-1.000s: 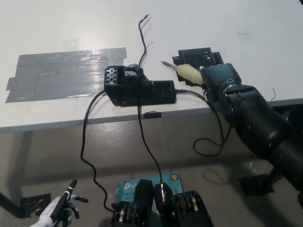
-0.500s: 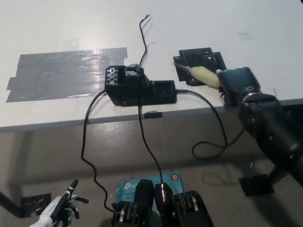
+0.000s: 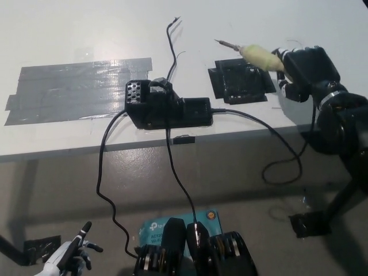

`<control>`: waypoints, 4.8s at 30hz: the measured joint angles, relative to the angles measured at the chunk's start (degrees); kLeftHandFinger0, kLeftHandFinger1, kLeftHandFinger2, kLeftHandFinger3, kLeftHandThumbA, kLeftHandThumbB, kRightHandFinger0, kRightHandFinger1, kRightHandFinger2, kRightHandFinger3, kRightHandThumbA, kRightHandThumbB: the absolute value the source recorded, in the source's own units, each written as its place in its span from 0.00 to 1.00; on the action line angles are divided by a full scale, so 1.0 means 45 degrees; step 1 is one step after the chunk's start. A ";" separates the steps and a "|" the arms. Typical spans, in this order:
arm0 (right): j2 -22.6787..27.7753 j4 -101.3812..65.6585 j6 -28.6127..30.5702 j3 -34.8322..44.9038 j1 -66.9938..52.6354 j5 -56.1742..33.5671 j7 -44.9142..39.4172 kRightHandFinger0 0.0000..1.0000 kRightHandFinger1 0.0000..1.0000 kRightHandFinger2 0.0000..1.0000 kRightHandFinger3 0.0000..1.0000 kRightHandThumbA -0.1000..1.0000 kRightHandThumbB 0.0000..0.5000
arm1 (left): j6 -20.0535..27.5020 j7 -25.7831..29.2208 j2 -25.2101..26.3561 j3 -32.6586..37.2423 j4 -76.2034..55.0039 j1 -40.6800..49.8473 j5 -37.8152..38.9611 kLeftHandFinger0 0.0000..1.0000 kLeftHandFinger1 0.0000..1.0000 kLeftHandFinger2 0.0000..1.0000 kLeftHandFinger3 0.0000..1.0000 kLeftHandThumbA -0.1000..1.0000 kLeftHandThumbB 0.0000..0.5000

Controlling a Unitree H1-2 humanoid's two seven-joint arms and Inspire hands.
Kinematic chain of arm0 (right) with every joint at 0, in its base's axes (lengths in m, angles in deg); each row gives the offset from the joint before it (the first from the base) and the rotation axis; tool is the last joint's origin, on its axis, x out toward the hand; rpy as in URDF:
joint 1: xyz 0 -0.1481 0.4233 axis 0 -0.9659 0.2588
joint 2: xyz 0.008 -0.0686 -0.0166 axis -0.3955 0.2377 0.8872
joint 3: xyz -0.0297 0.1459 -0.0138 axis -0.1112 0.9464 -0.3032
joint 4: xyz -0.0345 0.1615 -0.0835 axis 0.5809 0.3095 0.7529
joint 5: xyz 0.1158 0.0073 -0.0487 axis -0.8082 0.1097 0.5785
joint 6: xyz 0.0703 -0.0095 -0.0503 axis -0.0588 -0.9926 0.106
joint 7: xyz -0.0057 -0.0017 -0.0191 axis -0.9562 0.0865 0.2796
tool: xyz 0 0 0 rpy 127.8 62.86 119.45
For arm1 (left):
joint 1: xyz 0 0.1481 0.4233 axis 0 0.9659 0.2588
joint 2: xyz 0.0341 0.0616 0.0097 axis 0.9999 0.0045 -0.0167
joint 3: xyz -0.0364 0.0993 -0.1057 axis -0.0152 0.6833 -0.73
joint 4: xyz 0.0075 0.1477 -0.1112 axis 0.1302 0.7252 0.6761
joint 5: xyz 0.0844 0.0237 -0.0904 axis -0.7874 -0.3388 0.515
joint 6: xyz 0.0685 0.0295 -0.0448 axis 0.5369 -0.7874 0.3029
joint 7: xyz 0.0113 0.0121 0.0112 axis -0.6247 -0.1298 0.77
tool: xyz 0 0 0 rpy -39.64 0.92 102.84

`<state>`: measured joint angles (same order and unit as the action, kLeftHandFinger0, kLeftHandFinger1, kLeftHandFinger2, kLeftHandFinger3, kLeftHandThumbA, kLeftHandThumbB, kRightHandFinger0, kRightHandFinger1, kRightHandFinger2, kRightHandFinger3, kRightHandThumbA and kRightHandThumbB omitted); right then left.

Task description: The robot uses its right hand to grab and lift the soldering gun kept on the middle of the table and puts it in its base

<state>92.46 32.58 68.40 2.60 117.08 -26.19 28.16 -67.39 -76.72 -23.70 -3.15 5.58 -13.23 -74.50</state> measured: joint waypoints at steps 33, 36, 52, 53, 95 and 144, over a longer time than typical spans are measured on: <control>0.1445 -0.1202 0.6159 -0.1162 0.0267 0.0716 0.1861 0.00 0.00 0.37 0.06 0.00 0.00 | 0.0098 -0.0266 0.0161 -0.0057 0.0087 0.0036 0.0006 0.00 0.00 0.25 0.50 1.00 1.00; 0.1343 -0.1128 0.6240 -0.1098 0.0374 0.0711 0.1859 0.00 0.00 0.35 0.03 0.00 0.00 | 0.0093 -0.0266 0.0160 -0.0060 0.0072 0.0044 0.0004 0.00 0.00 0.23 0.51 1.00 1.00; 0.0944 -0.0565 0.6206 -0.0472 0.0661 0.0943 0.1562 0.00 0.00 0.35 0.31 0.00 0.03 | 0.0084 -0.0284 0.0156 -0.0031 -0.0082 0.0071 -0.0003 0.00 0.00 0.22 0.46 1.00 1.00; 0.0927 -0.0526 0.6211 -0.0474 0.0665 0.0974 0.1561 0.00 0.01 0.38 0.32 0.00 0.02 | 0.0088 -0.0284 0.0156 -0.0028 -0.0076 0.0067 -0.0004 0.00 0.00 0.22 0.46 1.00 1.00; 0.0558 0.0428 0.6255 -0.0914 0.0706 0.1681 0.1218 0.00 0.03 0.38 0.17 0.00 0.07 | 0.0083 -0.0289 0.0155 0.0045 -0.0156 -0.0010 -0.0027 0.00 0.00 0.24 0.49 1.00 1.00; 0.0614 0.1748 0.6308 -0.4478 0.2893 0.2434 0.3148 0.00 0.00 0.08 0.44 0.00 0.22 | -0.0024 -0.0296 0.0150 0.0171 -0.0666 -0.0097 -0.0053 0.00 0.00 0.24 0.51 1.00 1.00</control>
<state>95.22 40.45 96.79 -17.55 130.09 -15.24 42.32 -67.50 -78.05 -23.03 -2.38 2.59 -13.67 -74.74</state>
